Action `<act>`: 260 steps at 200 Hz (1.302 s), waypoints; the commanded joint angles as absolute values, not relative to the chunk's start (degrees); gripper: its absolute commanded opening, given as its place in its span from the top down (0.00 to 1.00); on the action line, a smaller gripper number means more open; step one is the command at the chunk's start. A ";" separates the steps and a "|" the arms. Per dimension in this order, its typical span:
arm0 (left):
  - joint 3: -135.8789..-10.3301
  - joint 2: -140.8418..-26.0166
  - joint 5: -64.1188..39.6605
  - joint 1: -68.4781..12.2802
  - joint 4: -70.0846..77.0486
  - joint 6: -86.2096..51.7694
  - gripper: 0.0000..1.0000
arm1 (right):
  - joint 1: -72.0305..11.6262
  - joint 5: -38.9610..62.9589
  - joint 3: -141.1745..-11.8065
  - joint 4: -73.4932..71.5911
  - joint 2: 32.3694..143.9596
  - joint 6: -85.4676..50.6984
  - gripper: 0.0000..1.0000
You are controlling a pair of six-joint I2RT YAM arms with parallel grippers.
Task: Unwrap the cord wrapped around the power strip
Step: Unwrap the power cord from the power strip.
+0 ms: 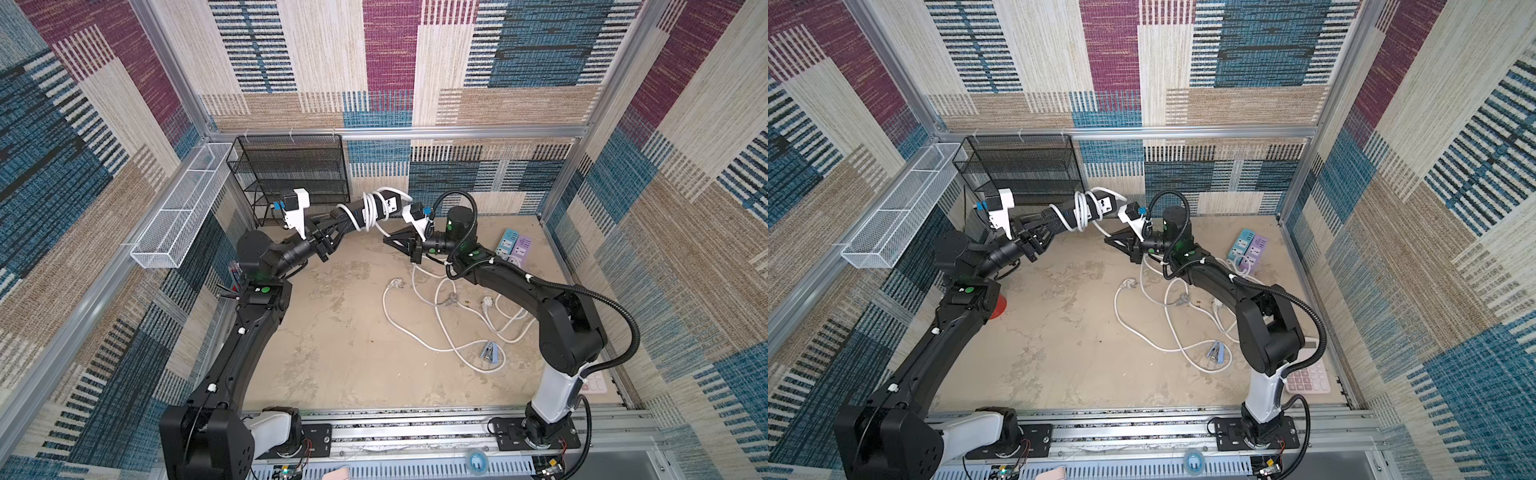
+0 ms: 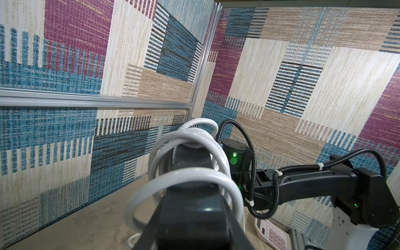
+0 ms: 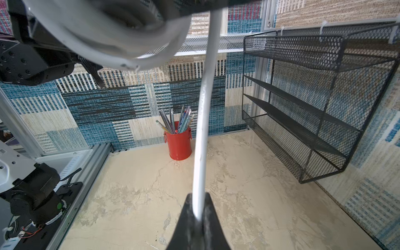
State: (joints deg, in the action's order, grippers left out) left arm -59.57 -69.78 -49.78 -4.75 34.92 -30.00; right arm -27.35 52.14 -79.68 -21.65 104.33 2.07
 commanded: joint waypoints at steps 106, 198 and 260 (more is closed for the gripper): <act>-61.48 -73.55 -48.25 -8.79 29.68 -27.19 1.00 | -18.28 42.50 -97.82 -14.82 101.13 0.50 1.00; -62.88 -72.86 -37.20 -6.18 23.85 -20.50 1.00 | -18.11 36.89 -66.56 -6.29 77.11 7.48 1.00; -62.91 -71.75 -41.53 -5.36 33.82 -27.79 1.00 | -18.19 39.68 -50.72 -15.64 80.14 -0.21 1.00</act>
State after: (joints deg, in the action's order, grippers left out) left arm -62.26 -72.44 -38.15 -5.39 23.86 -23.09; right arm -18.09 38.57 -53.47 -9.08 77.34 4.05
